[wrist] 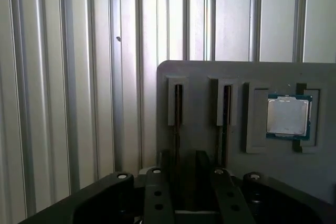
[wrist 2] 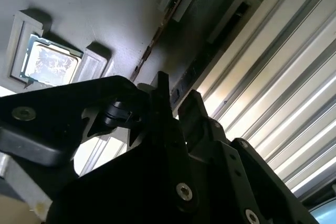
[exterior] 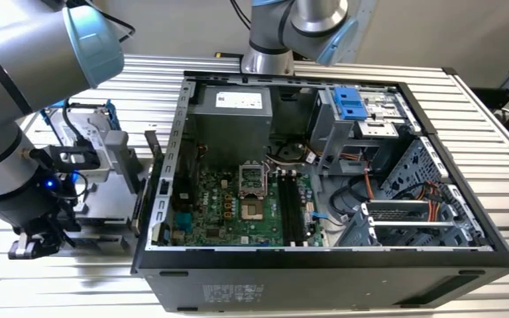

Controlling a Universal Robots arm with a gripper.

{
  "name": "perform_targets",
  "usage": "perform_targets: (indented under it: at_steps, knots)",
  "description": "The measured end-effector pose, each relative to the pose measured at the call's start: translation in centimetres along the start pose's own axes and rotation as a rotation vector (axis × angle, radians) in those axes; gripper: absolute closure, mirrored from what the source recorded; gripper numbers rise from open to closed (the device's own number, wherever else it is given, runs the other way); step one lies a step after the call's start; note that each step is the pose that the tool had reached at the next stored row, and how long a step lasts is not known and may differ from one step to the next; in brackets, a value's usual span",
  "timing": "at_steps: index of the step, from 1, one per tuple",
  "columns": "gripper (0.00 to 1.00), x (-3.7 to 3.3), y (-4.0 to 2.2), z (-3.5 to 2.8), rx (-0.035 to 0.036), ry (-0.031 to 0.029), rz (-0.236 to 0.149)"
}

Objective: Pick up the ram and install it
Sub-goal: 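Pick up the ram and move it above insertion slot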

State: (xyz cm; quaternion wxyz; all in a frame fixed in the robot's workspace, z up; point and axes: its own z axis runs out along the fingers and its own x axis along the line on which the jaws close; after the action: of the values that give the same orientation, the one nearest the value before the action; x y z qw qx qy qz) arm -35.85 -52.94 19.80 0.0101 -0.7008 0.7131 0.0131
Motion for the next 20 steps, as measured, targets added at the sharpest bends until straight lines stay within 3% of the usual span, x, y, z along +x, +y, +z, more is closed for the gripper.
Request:
perform_targets:
  at_steps: [17, 19, 20]
  knots:
    - [1.00, 0.00, 0.00, 0.10, 0.0000, 0.0001, 0.000]
    - [1.00, -0.01, -0.01, -0.12, 0.0008, -0.0007, 0.000]
    - [1.00, -0.02, 0.00, -0.52, 0.0004, -0.0004, 0.001]
